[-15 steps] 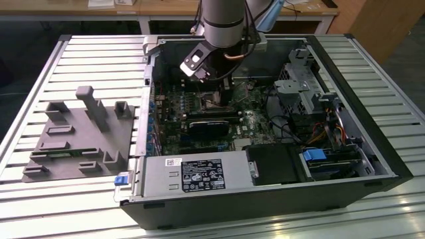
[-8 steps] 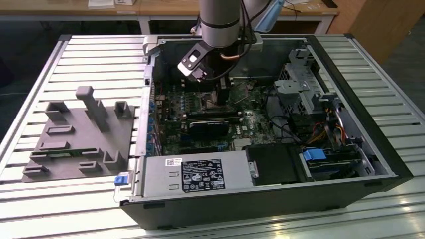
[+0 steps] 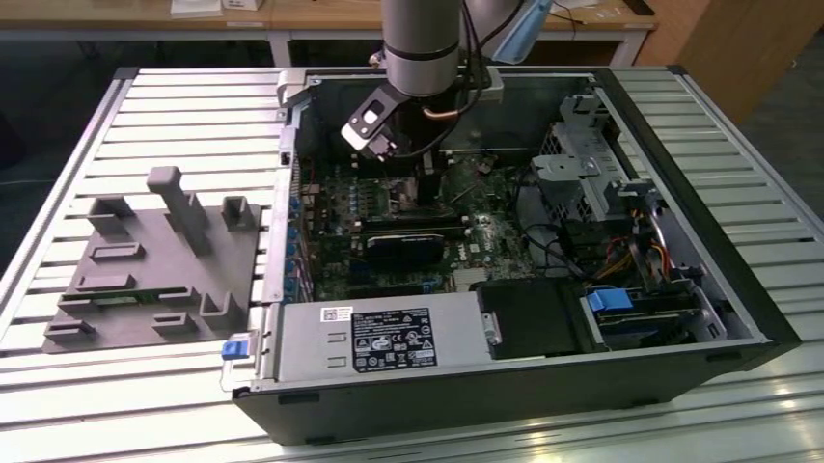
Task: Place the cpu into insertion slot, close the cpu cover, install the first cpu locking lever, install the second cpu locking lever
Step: 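Place the cpu into insertion slot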
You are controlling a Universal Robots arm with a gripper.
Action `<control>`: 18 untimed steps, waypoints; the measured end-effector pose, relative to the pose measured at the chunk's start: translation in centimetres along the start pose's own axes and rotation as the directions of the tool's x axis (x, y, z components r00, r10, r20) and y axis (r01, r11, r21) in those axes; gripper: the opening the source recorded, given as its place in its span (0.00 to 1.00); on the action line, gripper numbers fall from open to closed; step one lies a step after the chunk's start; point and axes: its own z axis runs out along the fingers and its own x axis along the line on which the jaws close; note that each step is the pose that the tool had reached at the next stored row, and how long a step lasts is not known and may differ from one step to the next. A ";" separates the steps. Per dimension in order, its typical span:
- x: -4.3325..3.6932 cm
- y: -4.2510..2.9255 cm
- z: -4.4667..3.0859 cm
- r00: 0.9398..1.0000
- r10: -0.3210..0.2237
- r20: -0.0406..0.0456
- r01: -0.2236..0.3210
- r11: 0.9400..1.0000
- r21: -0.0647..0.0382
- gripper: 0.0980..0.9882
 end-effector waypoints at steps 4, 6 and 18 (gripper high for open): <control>0.25 -0.14 0.17 1.000 0.000 0.000 0.000 1.000 0.000 0.49; 0.36 -0.22 0.29 1.000 0.000 0.000 0.000 1.000 0.000 0.49; 0.56 -0.75 1.33 1.000 0.000 -0.004 0.000 1.000 0.000 0.49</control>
